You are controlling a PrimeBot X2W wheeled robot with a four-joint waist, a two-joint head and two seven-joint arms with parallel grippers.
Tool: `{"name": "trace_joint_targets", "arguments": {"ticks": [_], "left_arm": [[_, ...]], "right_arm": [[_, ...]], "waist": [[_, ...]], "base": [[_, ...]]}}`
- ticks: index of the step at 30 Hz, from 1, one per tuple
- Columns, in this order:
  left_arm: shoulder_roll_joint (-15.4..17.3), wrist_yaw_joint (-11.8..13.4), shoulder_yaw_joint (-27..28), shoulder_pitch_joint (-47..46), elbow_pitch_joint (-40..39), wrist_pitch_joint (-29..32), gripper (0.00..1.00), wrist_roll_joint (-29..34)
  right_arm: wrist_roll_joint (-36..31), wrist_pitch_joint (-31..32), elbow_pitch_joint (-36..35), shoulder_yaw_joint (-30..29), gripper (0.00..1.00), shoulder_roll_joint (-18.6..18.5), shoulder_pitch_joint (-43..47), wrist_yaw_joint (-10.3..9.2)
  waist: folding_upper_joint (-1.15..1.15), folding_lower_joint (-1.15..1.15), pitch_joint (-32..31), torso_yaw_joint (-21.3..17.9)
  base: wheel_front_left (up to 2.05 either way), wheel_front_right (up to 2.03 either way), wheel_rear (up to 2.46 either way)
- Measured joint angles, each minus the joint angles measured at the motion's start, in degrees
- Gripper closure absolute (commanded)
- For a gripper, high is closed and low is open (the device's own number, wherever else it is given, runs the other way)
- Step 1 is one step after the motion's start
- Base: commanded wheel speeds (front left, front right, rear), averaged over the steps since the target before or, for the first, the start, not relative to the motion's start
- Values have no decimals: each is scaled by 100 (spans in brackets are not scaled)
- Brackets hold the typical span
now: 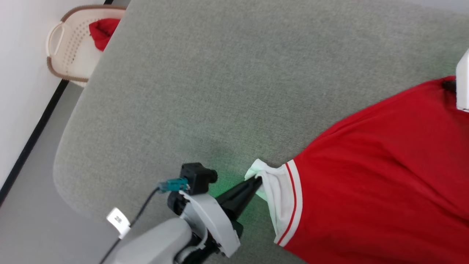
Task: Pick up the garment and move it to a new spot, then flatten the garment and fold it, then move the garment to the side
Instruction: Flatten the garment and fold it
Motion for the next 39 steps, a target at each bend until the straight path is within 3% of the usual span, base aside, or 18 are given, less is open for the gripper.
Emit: {"name": "trace_joint_targets", "arguments": {"ticks": [6,14,21,30,39], "left_arm": [[476,0,-71,-275,-265,299,100,-202],[1451,-1,66,-1090,-671,1020,100,-316],[1862,-1,385,-2047,-659,1580,100,-517],[1919,-1,438,-3393,35,2260,100,-534],[1873,-2,319,-4419,676,2401,100,-528]], "right_arm": [[146,-237,-135,153,100,92,-3,1],[465,-942,-460,285,100,170,-237,1],[530,-1429,-657,463,100,151,-469,1],[446,-2252,-668,659,100,233,-894,1],[170,-3147,-413,650,100,316,-1346,1]], "waist": [[0,0,-267,-183],[0,0,-733,-569],[0,0,-1083,-916],[0,0,-1422,-1420],[0,0,-1630,-1861]], "base": [[0,0,0],[0,0,0],[0,0,0],[0,0,0],[0,0,0]]}}
